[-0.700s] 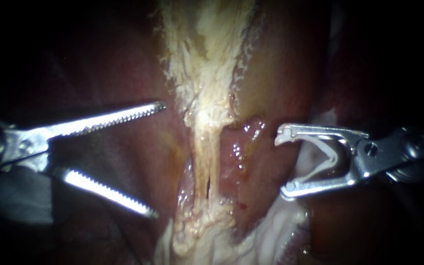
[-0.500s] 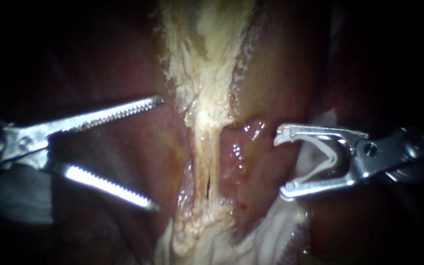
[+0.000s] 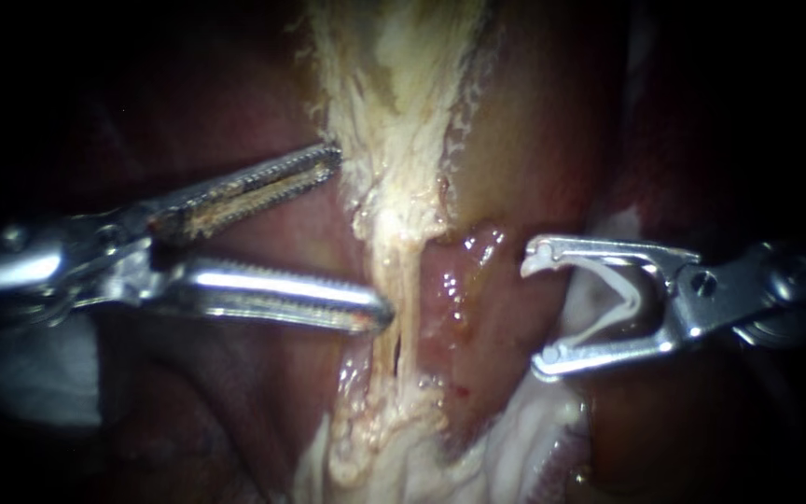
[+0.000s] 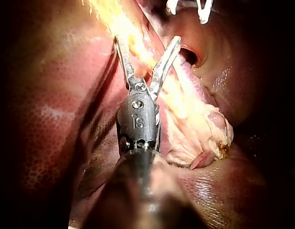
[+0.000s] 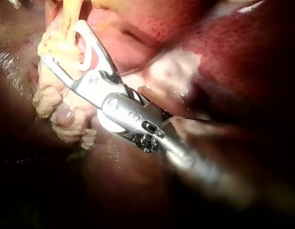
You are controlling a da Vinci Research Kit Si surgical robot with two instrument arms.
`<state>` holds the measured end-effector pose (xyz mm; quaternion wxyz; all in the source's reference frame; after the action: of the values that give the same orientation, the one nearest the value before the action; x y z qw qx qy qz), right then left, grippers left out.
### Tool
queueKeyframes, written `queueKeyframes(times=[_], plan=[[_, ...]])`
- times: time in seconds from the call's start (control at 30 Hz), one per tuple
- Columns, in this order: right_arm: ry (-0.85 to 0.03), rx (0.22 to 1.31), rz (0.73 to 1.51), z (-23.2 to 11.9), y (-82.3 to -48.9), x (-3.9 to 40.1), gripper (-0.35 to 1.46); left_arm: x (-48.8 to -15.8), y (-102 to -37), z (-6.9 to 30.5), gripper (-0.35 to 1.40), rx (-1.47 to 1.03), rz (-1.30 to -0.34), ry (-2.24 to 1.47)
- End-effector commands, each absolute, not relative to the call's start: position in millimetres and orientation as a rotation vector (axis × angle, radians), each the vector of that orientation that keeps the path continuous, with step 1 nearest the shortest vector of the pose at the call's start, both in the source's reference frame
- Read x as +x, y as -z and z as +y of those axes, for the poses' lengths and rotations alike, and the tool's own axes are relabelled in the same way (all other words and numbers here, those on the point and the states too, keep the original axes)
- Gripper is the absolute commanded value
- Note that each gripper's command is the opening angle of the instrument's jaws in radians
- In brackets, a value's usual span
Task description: Grabbing gallbladder
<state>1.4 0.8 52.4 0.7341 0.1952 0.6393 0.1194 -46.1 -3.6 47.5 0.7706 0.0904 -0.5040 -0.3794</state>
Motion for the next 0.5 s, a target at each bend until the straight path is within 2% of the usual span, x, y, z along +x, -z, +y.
queueKeyframes(times=[0.03, 0.27, 0.5], plan=[[-0.262, 0.429, 1.406, 0.9, -52.3, 1.3, 0.59, -46.3, -47.5, -3.6, 0.66, 0.187, -1.084, 0.835], [-0.262, 0.43, 1.406, 0.8, -52.2, 1.3, 0.59, -47.1, -47.2, -3.5, 0.44, 0.16, -1.005, 0.918], [-0.262, 0.43, 1.406, 0.8, -52.0, 1.3, 0.59, -46.2, -49.1, -2.8, 0.37, 0.134, -0.937, 0.96]])
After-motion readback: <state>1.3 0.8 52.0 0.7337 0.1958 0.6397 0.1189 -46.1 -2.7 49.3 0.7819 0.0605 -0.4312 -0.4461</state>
